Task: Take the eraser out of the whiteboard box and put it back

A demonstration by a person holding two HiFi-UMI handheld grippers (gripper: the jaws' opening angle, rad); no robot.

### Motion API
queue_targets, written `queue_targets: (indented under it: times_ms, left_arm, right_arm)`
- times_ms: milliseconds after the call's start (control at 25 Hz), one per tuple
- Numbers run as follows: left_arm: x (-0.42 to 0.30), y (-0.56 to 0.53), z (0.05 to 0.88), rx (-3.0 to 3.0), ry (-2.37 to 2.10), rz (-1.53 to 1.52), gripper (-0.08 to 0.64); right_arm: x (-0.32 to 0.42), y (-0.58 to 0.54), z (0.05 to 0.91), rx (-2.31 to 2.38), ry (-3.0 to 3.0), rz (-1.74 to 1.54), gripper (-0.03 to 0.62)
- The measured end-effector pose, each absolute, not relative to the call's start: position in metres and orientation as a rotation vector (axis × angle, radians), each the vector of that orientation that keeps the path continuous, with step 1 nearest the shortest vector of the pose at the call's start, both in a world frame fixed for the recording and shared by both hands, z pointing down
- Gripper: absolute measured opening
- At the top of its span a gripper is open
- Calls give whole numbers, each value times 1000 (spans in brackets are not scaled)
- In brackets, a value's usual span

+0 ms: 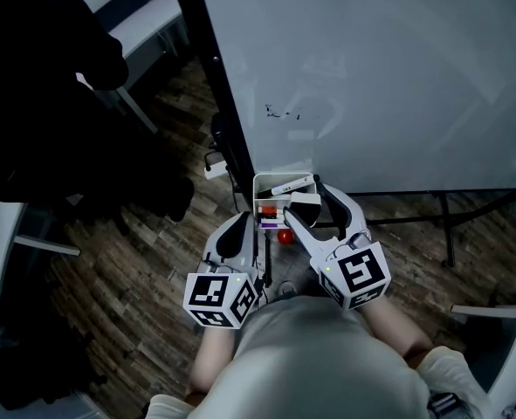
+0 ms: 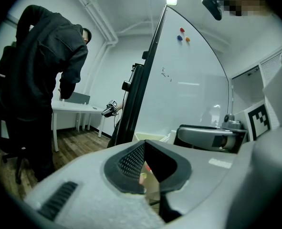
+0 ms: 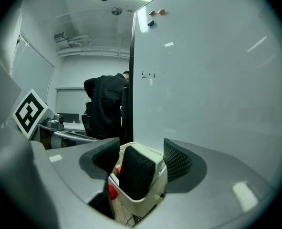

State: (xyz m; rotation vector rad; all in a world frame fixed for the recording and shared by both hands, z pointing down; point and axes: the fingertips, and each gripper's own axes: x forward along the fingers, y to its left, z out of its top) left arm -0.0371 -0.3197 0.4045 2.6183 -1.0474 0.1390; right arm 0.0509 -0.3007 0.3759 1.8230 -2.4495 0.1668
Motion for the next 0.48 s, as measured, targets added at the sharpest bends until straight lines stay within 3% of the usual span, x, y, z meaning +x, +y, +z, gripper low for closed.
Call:
queue_targets:
  times_ms: [360,480]
  left_arm:
    - [-37,-310,406,2624,-1036,153,2]
    - [-37,-305,404,2624,-1045,151,2]
  right_arm:
    - [50,-286,364,1866,-2478,157,275]
    - [50,-280,359,1881,-2498,148,244]
